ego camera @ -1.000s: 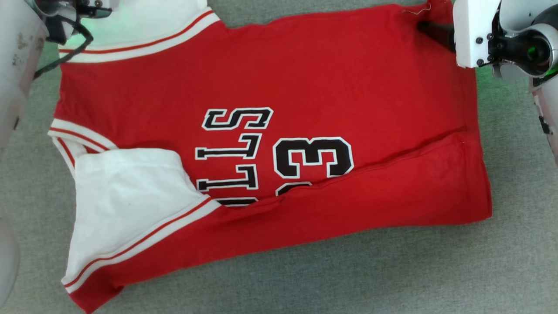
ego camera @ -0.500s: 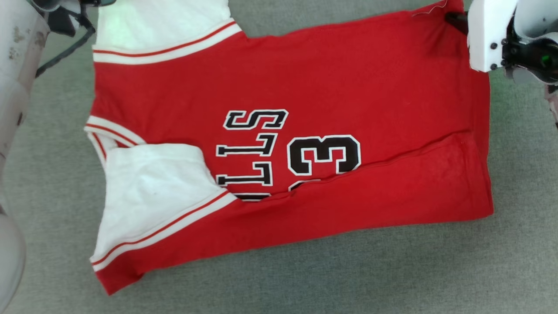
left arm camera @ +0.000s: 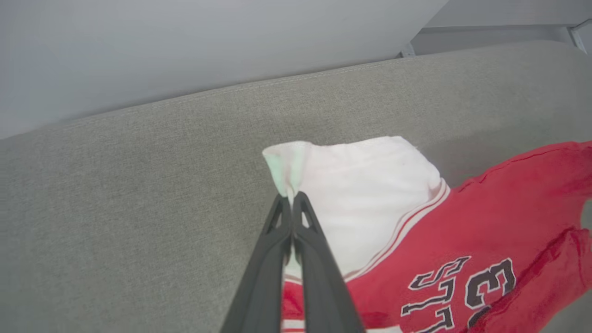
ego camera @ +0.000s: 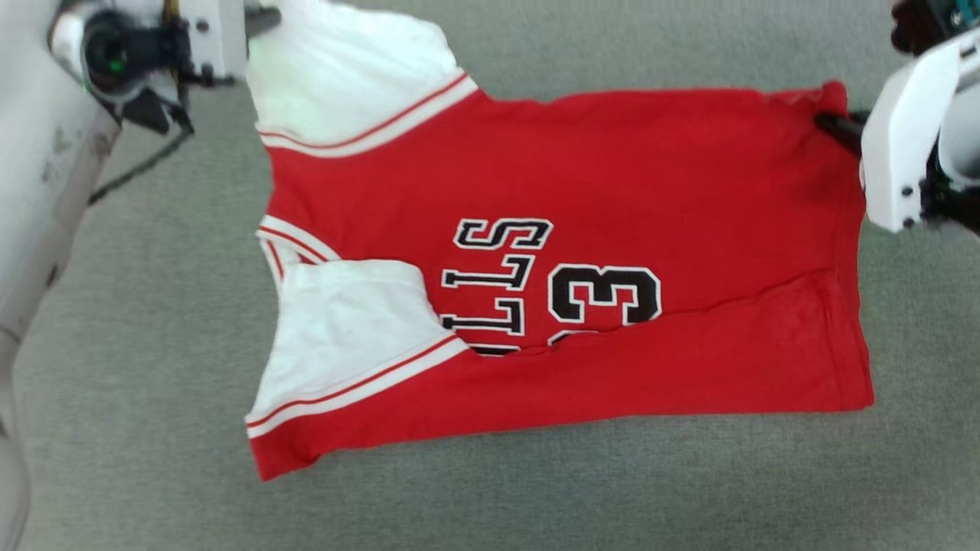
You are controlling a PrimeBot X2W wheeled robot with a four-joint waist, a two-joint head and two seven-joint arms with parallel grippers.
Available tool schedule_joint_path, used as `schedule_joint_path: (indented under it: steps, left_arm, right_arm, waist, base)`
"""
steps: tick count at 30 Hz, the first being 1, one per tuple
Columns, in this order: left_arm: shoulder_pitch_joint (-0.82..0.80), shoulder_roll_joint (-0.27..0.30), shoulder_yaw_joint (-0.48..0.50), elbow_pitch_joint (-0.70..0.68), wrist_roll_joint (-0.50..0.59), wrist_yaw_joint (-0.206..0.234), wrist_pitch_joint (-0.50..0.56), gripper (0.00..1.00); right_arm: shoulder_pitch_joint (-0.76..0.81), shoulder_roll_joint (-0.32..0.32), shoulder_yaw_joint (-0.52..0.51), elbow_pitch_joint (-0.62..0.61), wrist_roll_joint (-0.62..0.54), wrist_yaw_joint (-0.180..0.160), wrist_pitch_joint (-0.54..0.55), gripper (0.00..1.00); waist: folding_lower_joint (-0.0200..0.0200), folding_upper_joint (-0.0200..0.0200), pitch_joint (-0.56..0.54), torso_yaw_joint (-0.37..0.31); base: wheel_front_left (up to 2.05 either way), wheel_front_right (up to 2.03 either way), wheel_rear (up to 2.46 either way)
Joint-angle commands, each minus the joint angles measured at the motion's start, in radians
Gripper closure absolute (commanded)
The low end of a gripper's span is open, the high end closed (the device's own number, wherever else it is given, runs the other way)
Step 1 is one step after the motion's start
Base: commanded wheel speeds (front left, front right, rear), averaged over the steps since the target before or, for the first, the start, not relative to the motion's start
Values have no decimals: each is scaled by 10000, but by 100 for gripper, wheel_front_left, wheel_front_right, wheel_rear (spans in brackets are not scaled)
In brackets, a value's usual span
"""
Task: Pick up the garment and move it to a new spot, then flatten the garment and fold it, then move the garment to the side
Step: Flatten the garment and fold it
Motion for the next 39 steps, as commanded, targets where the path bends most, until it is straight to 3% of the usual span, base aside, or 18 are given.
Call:
schedule_joint_path:
  steps: [1, 4, 8, 16, 17, 23, 26, 31, 32, 34, 36, 37, 38, 39]
  left_arm:
    - [440, 230, -49, -440, -73, -25, 27, 100]
    - [1007, 673, -135, -1298, -137, 41, 122, 100]
    - [1992, 1268, -176, -2954, -471, 563, 417, 100]
    - [4143, 3103, -376, -7497, -1098, 2806, 904, 100]
    - [4143, 3103, -376, -7497, -1098, 2806, 904, 100]
    - [5440, 4014, -596, -10007, -1614, 4263, 1101, 100]
    - [5734, 4099, -702, -10310, -1702, 4566, 1131, 100]
    - [5904, 3997, -827, -10223, -1659, 4694, 1166, 100]
    - [5863, 3977, -823, -10174, -1604, 4671, 1140, 81]
    - [5831, 3951, -802, -10134, -1621, 4667, 1105, 76]
    - [5722, 3971, -820, -10045, -1524, 4673, 1131, 64]
    - [5680, 3987, -790, -10017, -1534, 4711, 1122, 21]
    - [5653, 4004, -779, -10018, -1546, 4735, 1141, 0]
    - [5617, 4036, -766, -10045, -1539, 4769, 1179, 0]
  right_arm:
    - [377, -283, 90, -287, 229, -8, -95, 100]
    - [871, -686, 155, -764, 431, -8, -50, 100]
    - [1658, -1155, 11, -1413, 757, -8, -18, 100]
    - [3440, -1770, -863, -2482, 1075, -8, 295, 100]
    - [3440, -1770, -863, -2482, 1075, -8, 295, 100]
    - [4808, -1699, -1817, -3029, 823, -8, 760, 100]
    - [5217, -1456, -2137, -3193, 626, -8, 1013, 100]
    - [5671, -1037, -2514, -3480, 360, -8, 1528, 100]
    - [5722, -956, -2570, -3538, 275, -8, 1620, 100]
    - [5772, -891, -2630, -3589, 205, -8, 1715, 100]
    - [5890, -753, -2772, -3668, 56, -8, 1923, 64]
    - [5913, -692, -2836, -3721, 3, -8, 2005, 51]
    - [5941, -605, -2932, -3771, -6, -8, 2081, 0]
    - [6004, -537, -3042, -3806, -7, -8, 2169, 0]
  waist:
    - [0, 0, -673, 508]
    - [0, 0, -962, 636]
    - [0, 0, -1303, 816]
    - [0, 0, -1598, 984]
    - [0, 0, -1598, 984]
    - [0, 0, -1574, 919]
    - [0, 0, -1544, 829]
    - [0, 0, -1502, 689]
    - [0, 0, -1498, 664]
    - [0, 0, -1491, 642]
    - [0, 0, -1490, 616]
    - [0, 0, -1494, 610]
    - [0, 0, -1502, 604]
    - [0, 0, -1515, 603]
  base:
    - [0, 0, 0]
    - [0, 0, 0]
    - [0, 0, 0]
    - [0, 0, 0]
    - [0, 0, 0]
    - [0, 0, 0]
    - [0, 0, 0]
    - [0, 0, 0]
    - [0, 0, 0]
    - [0, 0, 0]
    - [0, 0, 0]
    - [0, 0, 0]
    - [0, 0, 0]
    - [0, 0, 0]
